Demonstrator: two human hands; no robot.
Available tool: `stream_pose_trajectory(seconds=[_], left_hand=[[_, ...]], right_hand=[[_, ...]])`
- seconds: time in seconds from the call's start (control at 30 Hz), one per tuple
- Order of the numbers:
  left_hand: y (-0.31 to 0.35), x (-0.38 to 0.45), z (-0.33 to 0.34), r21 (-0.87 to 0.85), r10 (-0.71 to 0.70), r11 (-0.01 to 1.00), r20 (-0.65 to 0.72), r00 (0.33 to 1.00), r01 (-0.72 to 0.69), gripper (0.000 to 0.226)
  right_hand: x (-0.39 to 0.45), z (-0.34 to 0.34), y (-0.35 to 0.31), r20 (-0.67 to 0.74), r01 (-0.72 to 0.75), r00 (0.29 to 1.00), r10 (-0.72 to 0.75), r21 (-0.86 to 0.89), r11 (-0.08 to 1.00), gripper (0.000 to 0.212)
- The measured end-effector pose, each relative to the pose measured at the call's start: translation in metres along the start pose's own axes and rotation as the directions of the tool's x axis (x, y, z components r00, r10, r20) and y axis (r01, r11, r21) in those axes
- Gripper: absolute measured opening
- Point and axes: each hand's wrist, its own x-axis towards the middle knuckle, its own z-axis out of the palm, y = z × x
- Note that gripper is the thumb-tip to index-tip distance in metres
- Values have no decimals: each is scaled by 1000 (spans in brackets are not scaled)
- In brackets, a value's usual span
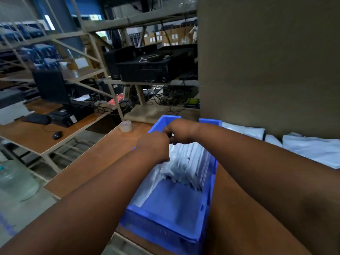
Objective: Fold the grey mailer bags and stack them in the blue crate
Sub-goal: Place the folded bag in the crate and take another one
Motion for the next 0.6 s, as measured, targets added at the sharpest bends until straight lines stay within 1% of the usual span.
stream_pose_trajectory(seconds=[0.07,0.13,0.17,0.23,0.33,0.43,0.47,0.53,0.6], left_hand=[[34,10,-18,-41,48,998,-26,998,-50,46],[72,21,-36,-98,122,987,-59,991,-127,43],[93,26,-43,-107,162,979,-85,983,-171,39],[137,35,-54,-109,240,960,-145,960,-257,39],[209,43,-63,-130,362,913,-176,915,-386,40],[281,51,-57,-168,476,855,-118,871,-490,49],[304,52,-52,-176,491,850,-79,868,-497,56],[347,59,-38,-226,495,844,-22,868,-487,65],[381,61,-26,-281,519,821,8,855,-496,60]], right_hand=[[-36,-25,28,-83,-28,996,20,-93,995,13],[-78,-43,60,-124,-92,989,77,-119,989,17],[-101,-50,77,-139,-138,983,120,-125,983,20],[-150,-60,112,-161,-253,959,232,-124,960,23],[-222,-60,167,-170,-417,899,404,-48,908,20],[-292,-48,214,-167,-569,807,566,34,822,19],[-314,-42,224,-159,-608,779,606,46,793,25],[-354,-25,241,-141,-685,718,681,29,728,49],[-386,-1,261,-141,-751,650,747,30,659,74]])
